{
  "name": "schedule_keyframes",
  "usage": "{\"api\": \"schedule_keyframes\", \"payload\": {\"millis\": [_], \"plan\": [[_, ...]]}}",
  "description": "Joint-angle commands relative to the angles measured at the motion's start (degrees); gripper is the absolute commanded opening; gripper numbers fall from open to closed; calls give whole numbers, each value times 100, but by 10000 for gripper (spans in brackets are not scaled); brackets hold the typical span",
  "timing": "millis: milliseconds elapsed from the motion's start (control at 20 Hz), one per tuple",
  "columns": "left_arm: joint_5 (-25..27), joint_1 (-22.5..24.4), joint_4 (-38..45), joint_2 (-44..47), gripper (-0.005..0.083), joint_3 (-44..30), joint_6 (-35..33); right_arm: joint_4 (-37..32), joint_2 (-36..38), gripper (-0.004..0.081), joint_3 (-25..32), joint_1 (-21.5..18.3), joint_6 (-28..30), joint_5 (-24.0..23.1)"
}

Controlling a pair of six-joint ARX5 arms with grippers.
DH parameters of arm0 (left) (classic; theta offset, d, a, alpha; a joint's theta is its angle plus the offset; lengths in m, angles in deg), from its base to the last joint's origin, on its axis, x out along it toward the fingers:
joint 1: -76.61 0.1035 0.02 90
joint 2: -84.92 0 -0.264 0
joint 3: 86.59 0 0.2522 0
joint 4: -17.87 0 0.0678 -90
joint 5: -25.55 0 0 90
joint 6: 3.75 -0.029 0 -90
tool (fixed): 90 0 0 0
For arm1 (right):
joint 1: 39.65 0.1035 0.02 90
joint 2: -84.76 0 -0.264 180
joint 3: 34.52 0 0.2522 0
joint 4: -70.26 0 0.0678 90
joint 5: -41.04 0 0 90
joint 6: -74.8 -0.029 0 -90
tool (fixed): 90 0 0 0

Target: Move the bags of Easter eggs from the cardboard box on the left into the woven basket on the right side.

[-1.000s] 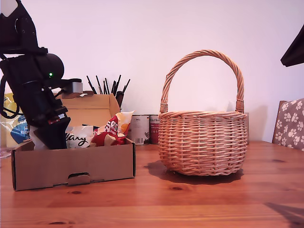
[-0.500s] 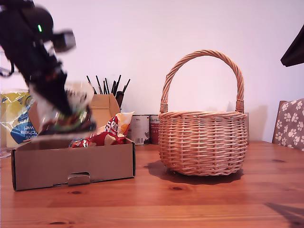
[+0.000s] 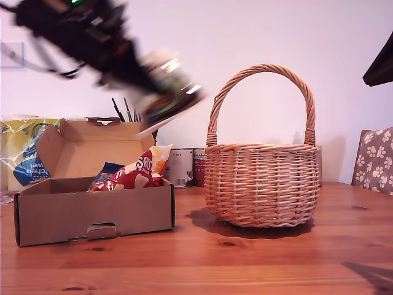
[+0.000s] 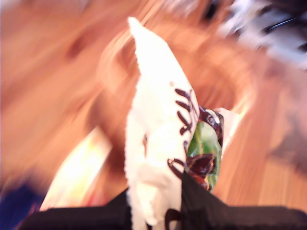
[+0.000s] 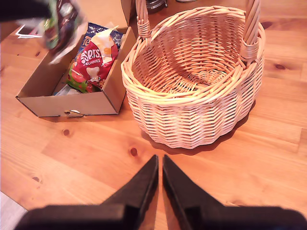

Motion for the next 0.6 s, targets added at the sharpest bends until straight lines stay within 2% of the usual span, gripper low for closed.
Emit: {"api": "schedule_keyframes", "payload": {"millis": [0,400,550], "plan": [[24,-199,518,70,-24,-79,136,-20,4,-11,105,-4,-7,-2],[1145,-1357,2763,-625,-24,-79,151,-22,4,-11,105,-4,-7,-2],[1550,-1617,3241,-1027,-24,-79,-28,-22,4,-11,105,-4,-4,-2]]}}
